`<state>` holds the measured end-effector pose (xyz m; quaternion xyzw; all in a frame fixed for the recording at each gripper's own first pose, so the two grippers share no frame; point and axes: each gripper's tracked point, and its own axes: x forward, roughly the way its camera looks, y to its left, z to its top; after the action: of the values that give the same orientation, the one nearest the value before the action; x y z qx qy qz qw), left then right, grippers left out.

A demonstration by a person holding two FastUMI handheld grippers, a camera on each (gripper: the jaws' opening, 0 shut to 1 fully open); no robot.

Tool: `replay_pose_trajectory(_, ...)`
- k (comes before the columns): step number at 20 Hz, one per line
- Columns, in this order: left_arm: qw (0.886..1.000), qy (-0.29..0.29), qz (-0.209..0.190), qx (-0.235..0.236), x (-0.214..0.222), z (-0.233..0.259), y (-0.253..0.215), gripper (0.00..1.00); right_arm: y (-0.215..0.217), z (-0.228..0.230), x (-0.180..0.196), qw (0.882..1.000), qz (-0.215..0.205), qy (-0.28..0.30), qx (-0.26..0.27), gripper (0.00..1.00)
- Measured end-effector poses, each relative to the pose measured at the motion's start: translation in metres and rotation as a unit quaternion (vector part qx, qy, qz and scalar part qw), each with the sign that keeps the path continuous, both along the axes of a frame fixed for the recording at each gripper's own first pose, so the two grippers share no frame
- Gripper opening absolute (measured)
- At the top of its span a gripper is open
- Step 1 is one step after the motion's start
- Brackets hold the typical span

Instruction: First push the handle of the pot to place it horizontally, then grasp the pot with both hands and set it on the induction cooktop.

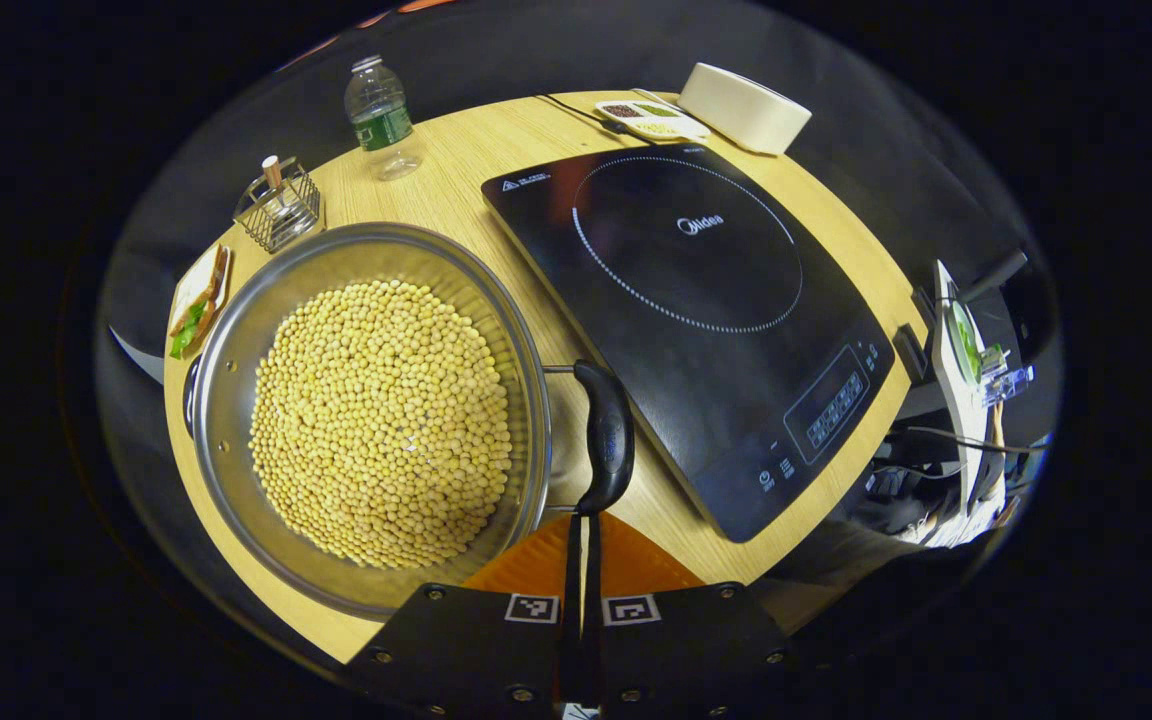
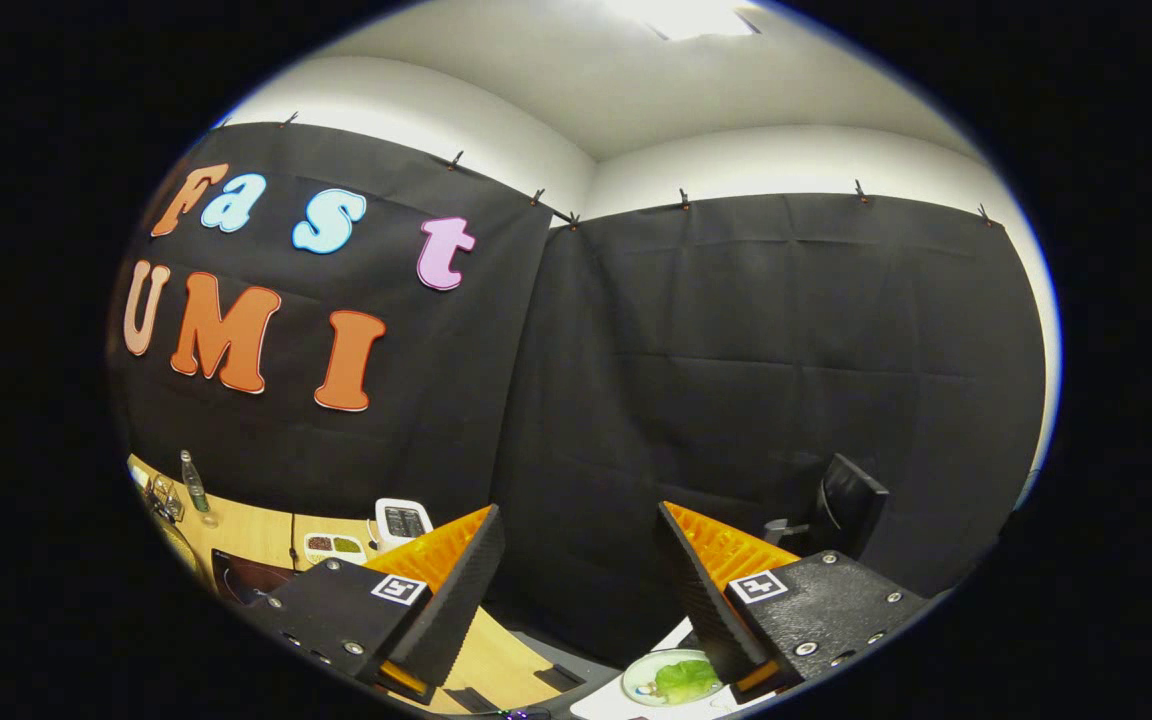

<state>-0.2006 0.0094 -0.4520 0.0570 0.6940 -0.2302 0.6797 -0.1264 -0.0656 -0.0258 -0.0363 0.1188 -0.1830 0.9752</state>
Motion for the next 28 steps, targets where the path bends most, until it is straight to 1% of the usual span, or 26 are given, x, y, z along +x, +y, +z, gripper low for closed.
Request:
replay_pose_trajectory(2, 1.000, -0.007, 0.003, 0.001, 0.011, -0.001, -0.009, 0.01, -0.004, -0.004, -0.009, 1.000, -0.008, 0.005, 0.002, 0.94)
replay_pose_trajectory(6, 0.999, -0.029, -0.012, 0.011, 0.026, 0.001, -0.016, 0.02, -0.008, -0.007, -0.020, 1.000, -0.017, 0.013, -0.004, 0.94)
replay_pose_trajectory(8, 0.999, -0.036, -0.005, 0.012, 0.033, -0.001, -0.019, 0.01, -0.006, -0.009, -0.023, 1.000, -0.019, 0.013, 0.000, 0.94)
replay_pose_trajectory(12, 0.999, -0.042, 0.023, 0.005, 0.045, 0.003, -0.031, 0.02, 0.005, -0.012, -0.026, 1.000, -0.011, 0.018, 0.004, 0.94)
replay_pose_trajectory(15, 0.998, -0.053, 0.040, 0.003, 0.054, 0.000, -0.034, 0.01, 0.014, -0.012, -0.024, 1.000, 0.001, 0.018, 0.001, 0.94)
replay_pose_trajectory(18, 0.996, -0.063, 0.056, 0.000, 0.065, -0.001, -0.039, 0.02, 0.028, -0.011, -0.017, 1.000, 0.016, 0.014, 0.011, 0.95)
replay_pose_trajectory(22, 0.994, -0.074, 0.078, -0.006, 0.082, -0.001, -0.046, 0.02, 0.055, -0.016, -0.004, 0.999, 0.046, 0.017, 0.022, 0.95)
replay_pose_trajectory(24, 0.994, -0.077, 0.082, -0.007, 0.088, -0.002, -0.052, 0.01, 0.074, -0.021, 0.003, 0.997, 0.065, 0.020, 0.026, 0.95)
replay_pose_trajectory(28, 0.993, -0.085, 0.078, -0.006, 0.090, -0.002, -0.055, 0.02, 0.110, -0.032, 0.012, 0.994, 0.100, 0.034, 0.037, 0.94)
